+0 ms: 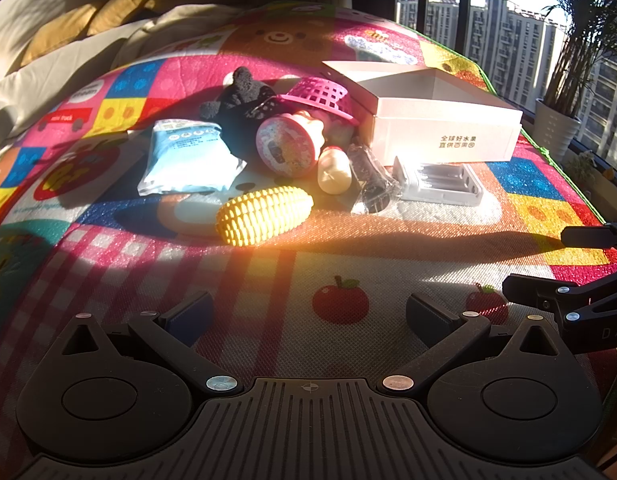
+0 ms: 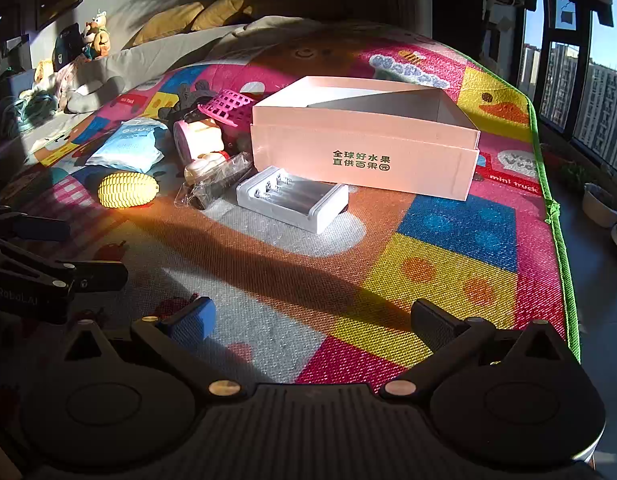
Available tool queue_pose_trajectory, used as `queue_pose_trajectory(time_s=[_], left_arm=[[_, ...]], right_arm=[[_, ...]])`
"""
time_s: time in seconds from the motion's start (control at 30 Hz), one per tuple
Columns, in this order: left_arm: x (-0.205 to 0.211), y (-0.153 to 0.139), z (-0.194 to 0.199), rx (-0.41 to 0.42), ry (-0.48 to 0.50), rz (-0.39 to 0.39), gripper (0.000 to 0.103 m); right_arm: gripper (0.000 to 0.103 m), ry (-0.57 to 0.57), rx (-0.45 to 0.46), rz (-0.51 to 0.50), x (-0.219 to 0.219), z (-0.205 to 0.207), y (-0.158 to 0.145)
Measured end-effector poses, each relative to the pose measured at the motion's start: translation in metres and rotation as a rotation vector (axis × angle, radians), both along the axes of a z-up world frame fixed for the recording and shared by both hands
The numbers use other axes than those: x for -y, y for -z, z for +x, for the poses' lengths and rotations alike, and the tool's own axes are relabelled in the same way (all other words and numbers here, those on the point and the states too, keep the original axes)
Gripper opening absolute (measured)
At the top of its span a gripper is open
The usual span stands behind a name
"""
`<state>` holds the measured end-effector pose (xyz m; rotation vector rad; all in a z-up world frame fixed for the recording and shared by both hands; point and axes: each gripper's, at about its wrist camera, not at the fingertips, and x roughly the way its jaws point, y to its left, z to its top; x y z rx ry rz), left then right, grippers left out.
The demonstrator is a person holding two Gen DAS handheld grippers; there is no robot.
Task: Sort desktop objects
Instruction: 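Move the right tool toward the white battery tray while the left tool approaches the yellow corn toy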
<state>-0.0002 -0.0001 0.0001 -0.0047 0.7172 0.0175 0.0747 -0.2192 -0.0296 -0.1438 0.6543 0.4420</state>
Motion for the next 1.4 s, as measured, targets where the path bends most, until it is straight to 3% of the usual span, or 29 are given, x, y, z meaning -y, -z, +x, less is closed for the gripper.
queue_pose_trajectory(time_s=[0.73,1.17,1.33,1.4], left_arm=[[0.003,-0.001,0.002,-0.012,0.003,0.020,0.103],[0.002,-0.001,0.003,0.006,0.011,-0.009,0.103],[-0.008,-0.012,0.005,0.064,-0.008,-0.042,0.103],[-0.016,-0.020,0.004,0.134,-0.029,-0.062,0.103]], right_arm=[[0.103,-0.014,-0.032,-0.021,-0.001,0.003,-0.004],[0.103,-0.040,-0.058,-0.030,0.000,0.006,-0.005],[0.103,-0.044,-0.061,-0.031,0.000,0.005,-0.006],[0.103,-0.043,-0.056,-0.035,-0.001,0.005,-0.006]])
